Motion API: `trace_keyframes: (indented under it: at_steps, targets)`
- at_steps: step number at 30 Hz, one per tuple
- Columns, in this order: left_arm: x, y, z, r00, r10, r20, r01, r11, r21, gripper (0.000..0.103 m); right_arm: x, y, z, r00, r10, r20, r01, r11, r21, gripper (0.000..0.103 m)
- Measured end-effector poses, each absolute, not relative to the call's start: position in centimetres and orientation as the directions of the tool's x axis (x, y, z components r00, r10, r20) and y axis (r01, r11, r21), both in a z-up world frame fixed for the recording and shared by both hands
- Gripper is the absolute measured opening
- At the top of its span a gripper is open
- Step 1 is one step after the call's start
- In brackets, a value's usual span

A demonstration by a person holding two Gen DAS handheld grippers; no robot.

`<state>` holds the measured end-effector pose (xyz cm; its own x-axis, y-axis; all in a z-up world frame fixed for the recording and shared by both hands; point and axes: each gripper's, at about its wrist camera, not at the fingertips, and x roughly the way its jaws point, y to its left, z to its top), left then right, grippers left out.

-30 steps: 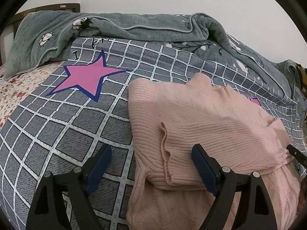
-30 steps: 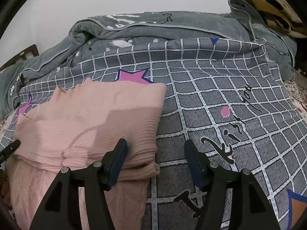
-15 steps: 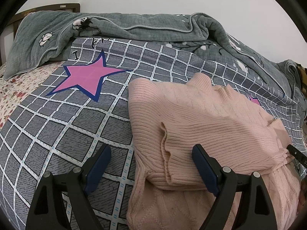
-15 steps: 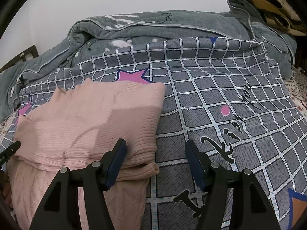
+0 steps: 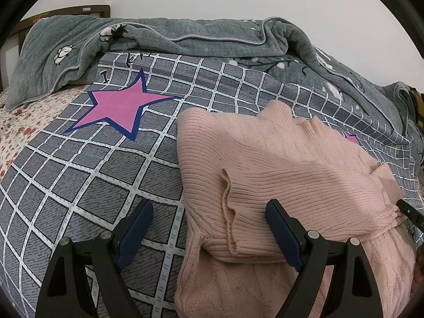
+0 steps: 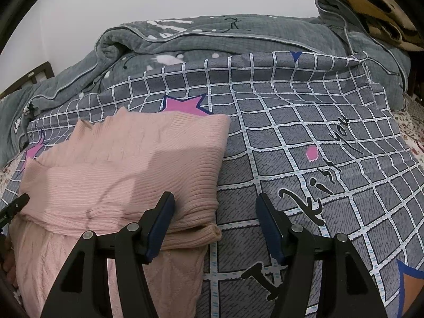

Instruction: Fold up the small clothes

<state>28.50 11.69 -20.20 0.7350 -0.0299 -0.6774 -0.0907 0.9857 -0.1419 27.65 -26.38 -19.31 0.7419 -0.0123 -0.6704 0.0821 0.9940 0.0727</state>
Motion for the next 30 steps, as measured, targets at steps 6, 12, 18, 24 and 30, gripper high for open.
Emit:
trace_keyframes:
  at_steps: [6, 12, 18, 24, 30]
  targets:
    - [28.5, 11.7, -20.2, 0.735, -0.029, -0.677, -0.091, 0.986, -0.141, 0.086, 27.6, -26.4, -19.3, 0.742, -0.009, -0.67, 0.079, 0.994, 0.074, 0.063]
    - [28.5, 11.7, -20.2, 0.736, -0.03, -0.676, -0.09, 0.986, -0.143, 0.087, 27.6, -26.4, -19.3, 0.744, -0.012, -0.669, 0.078, 0.995, 0.069, 0.063]
    - [28.3, 11.7, -20.2, 0.744, -0.034, -0.667, -0.084, 0.986, -0.145, 0.086, 26.8, -26.2, -18.7, 0.765, 0.008, -0.644, 0.055, 0.995, 0.077, 0.063]
    - [27.9, 11.2, -19.9, 0.749, -0.025, -0.662, -0.077, 0.989, -0.124, 0.086, 25.6, -25.9, -17.7, 0.785, 0.015, -0.619, 0.034, 0.997, 0.067, 0.063]
    - [27.1, 10.9, -19.1, 0.77, 0.011, -0.638, -0.097, 0.99, -0.1, 0.085, 23.9, -25.1, -16.5, 0.809, 0.044, -0.586, -0.023, 0.999, 0.043, 0.063]
